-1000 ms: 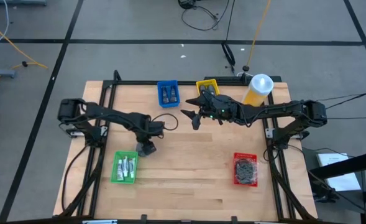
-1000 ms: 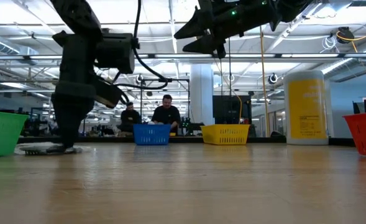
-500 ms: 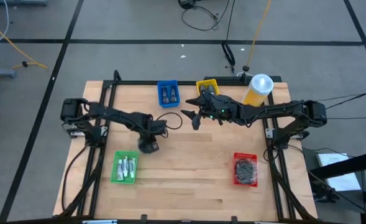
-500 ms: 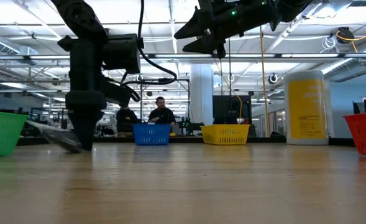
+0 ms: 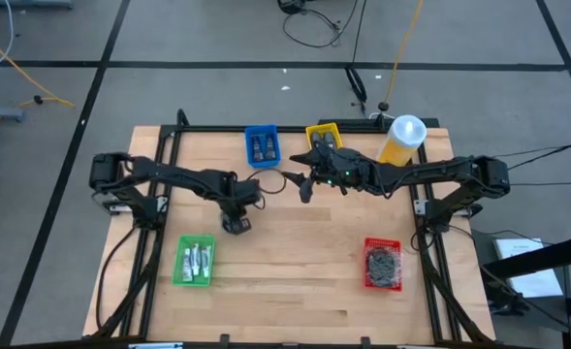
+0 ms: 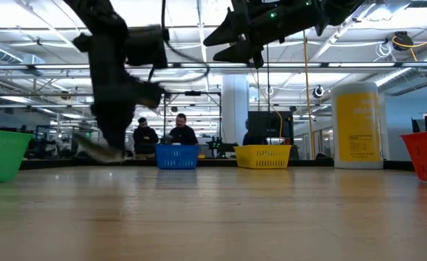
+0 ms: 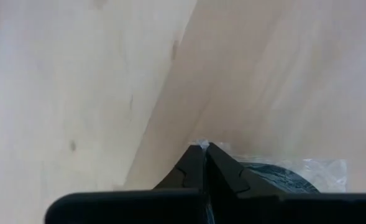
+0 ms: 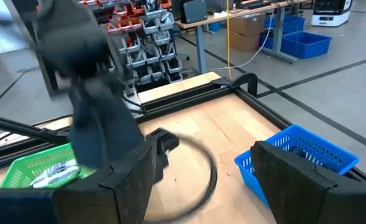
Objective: Pick & Place Travel size toiletries
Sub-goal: Put the black hairbrush into the red bin
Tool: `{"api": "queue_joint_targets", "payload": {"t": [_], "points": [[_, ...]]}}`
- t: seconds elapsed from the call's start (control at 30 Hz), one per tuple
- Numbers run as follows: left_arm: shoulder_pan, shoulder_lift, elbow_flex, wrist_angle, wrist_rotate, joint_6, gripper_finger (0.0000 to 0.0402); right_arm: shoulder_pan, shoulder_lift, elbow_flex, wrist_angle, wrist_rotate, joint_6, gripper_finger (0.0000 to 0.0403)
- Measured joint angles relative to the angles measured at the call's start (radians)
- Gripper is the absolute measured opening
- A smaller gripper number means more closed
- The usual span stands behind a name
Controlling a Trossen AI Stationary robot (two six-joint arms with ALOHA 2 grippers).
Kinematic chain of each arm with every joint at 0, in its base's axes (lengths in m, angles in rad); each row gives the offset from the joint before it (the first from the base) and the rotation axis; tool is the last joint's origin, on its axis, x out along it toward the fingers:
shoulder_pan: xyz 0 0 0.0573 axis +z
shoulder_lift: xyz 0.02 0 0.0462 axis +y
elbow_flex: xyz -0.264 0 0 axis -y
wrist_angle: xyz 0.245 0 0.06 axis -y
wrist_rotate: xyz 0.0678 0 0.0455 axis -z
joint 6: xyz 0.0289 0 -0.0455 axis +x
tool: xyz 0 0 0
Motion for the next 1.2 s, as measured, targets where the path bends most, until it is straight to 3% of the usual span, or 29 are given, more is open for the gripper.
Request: {"api": "queue_joint_targets", "payload": {"t": [0.3, 0.8, 1.2], "points": [[0.001, -0.103, 0.100, 0.051, -0.005, -0.044, 0.0000, 0.055, -0.063, 0.000, -0.158, -0.025, 0.041, 0.0254], [-0.022, -0.128, 0.186, 0.425, -0.180, -0.103, 0.0000, 0.111, -0.098, -0.001, -0.375, -0.075, 0.641, 0.0254], [-0.042, -0.128, 0.186, 0.590, -0.240, 0.039, 0.0000, 0.091, -0.098, -0.001, -0.337, -0.079, 0.786, 0.0254]]}}
